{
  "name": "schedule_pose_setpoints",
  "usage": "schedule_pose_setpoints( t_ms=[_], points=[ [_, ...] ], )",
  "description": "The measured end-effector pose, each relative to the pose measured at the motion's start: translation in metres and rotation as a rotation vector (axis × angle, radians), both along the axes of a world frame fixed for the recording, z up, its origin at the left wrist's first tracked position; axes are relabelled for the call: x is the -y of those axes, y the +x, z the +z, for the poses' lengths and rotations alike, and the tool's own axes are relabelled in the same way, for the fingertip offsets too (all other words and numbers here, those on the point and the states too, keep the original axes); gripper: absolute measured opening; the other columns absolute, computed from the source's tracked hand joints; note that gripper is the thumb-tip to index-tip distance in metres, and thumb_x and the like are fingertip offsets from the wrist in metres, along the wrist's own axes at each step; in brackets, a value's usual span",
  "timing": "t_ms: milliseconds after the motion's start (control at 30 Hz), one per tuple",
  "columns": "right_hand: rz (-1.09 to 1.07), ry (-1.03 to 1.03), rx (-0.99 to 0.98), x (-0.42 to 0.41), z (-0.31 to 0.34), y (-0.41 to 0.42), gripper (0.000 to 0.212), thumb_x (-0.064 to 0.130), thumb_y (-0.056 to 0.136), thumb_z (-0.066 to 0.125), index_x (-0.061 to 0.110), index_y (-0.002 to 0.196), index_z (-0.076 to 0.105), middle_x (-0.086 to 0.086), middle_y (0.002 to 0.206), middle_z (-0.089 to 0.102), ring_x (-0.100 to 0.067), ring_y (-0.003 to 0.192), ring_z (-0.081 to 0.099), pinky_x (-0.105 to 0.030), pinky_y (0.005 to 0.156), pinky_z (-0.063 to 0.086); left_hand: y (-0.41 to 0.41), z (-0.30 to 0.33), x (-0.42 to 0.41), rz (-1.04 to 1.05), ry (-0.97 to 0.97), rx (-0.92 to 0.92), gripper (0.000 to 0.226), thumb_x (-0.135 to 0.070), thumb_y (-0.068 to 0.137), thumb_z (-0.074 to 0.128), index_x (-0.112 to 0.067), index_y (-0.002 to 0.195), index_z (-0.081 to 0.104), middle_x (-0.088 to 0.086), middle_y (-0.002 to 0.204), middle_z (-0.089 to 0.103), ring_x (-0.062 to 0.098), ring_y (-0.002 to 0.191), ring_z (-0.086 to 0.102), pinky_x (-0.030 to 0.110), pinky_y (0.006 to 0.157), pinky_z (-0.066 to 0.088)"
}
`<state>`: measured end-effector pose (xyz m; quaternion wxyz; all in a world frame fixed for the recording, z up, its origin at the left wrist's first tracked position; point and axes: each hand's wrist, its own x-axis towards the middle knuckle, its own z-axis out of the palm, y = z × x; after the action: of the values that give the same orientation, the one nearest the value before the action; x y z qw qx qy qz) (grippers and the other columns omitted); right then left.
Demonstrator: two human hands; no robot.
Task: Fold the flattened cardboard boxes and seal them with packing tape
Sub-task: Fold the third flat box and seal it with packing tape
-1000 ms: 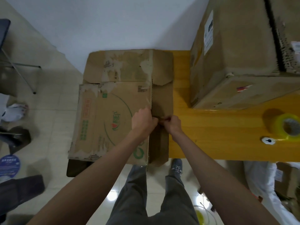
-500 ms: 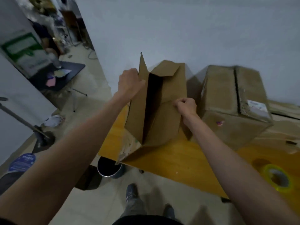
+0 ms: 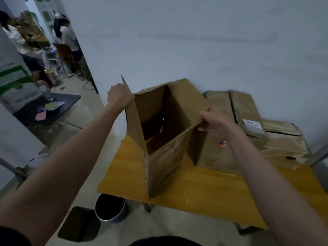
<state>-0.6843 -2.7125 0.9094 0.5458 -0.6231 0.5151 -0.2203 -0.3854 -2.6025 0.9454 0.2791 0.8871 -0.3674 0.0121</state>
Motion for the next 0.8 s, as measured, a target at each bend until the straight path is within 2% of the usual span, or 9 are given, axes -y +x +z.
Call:
schedule_pose_setpoints(
  t_ms=[100,200,267,333,433,533,600,700,800],
  points=[
    [0.141,0.070,-0.146,-0.005,-0.010,0.004,0.009,0.005,0.092,0.065,0.007,0.094,0.056,-0.013,0.099,0.062,-0.023,0.081,0.069,-0.026,0.052,0.057,0.004,-0.024,-0.007,-0.018,-0.038,-0.023,0.020,-0.017,0.085,0.054,-0.010,0.068,0.046,0.005,0.070,0.047,0.031,0.077,0.053,0.030,0.053,0.031],
    [0.147,0.034,-0.240,-0.007,-0.015,0.014,0.021,0.016,0.087,0.075,0.008,0.095,0.057,-0.013,0.103,0.064,-0.022,0.073,0.073,-0.026,0.050,0.057,0.012,-0.031,-0.011,-0.036,-0.035,-0.027,0.014,-0.018,0.087,0.055,-0.006,0.081,0.051,0.010,0.080,0.054,0.030,0.077,0.053,0.031,0.056,0.035],
    [0.088,-0.036,-0.269,-0.004,-0.019,0.024,0.053,0.026,0.082,0.081,0.007,0.121,0.051,-0.014,0.122,0.059,-0.028,0.091,0.070,-0.030,0.051,0.058,0.015,-0.034,-0.013,-0.028,-0.017,-0.034,0.016,-0.019,0.088,0.058,-0.005,0.092,0.050,0.012,0.088,0.053,0.029,0.079,0.052,0.033,0.057,0.035],
    [0.033,-0.135,-0.305,0.002,-0.020,0.036,0.091,0.027,0.076,0.085,0.019,0.147,0.028,-0.013,0.145,0.040,-0.034,0.113,0.058,-0.035,0.059,0.061,0.017,-0.035,-0.016,-0.024,0.000,-0.060,0.023,-0.018,0.087,0.062,-0.006,0.100,0.048,0.011,0.092,0.051,0.028,0.081,0.051,0.031,0.055,0.033],
    [0.072,-0.219,-0.366,0.008,-0.021,0.058,0.118,0.022,0.072,0.088,0.032,0.156,0.005,-0.013,0.160,0.018,-0.041,0.130,0.044,-0.047,0.088,0.057,0.017,-0.034,-0.018,-0.061,0.028,-0.108,0.031,-0.017,0.084,0.064,-0.006,0.107,0.046,0.012,0.096,0.053,0.029,0.084,0.054,0.033,0.058,0.038],
    [0.000,-0.297,-0.259,0.013,-0.027,0.077,0.092,0.031,0.079,0.082,0.021,0.153,0.028,-0.012,0.150,0.041,-0.035,0.131,0.048,-0.052,0.105,0.047,0.014,-0.031,-0.020,-0.096,0.115,-0.125,0.038,-0.019,0.081,0.065,-0.012,0.110,0.041,0.010,0.096,0.053,0.030,0.086,0.056,0.035,0.062,0.045],
    [-0.082,-0.278,-0.123,0.014,-0.032,0.085,0.055,0.035,0.090,0.071,0.017,0.138,0.051,-0.009,0.132,0.061,-0.028,0.112,0.061,-0.047,0.095,0.054,0.012,-0.031,-0.020,-0.120,0.165,-0.144,0.040,-0.019,0.080,0.064,-0.015,0.112,0.039,0.007,0.093,0.053,0.026,0.083,0.057,0.037,0.066,0.052],
    [-0.133,-0.317,-0.054,0.012,-0.035,0.089,0.031,0.025,0.098,0.060,0.014,0.127,0.061,-0.009,0.116,0.067,-0.018,0.082,0.064,-0.032,0.071,0.056,0.012,-0.030,-0.020,-0.164,0.156,-0.201,0.037,-0.015,0.079,0.060,-0.015,0.110,0.040,0.008,0.090,0.054,0.025,0.079,0.059,0.039,0.067,0.059],
    [-0.176,-0.430,-0.102,0.009,-0.036,0.084,0.016,0.020,0.098,0.058,0.015,0.110,0.066,-0.010,0.104,0.069,-0.023,0.082,0.066,-0.039,0.079,0.057,0.016,-0.025,-0.015,-0.154,0.113,-0.157,0.030,-0.012,0.078,0.059,-0.011,0.106,0.046,0.007,0.087,0.052,0.023,0.076,0.056,0.033,0.060,0.052]
  ],
)
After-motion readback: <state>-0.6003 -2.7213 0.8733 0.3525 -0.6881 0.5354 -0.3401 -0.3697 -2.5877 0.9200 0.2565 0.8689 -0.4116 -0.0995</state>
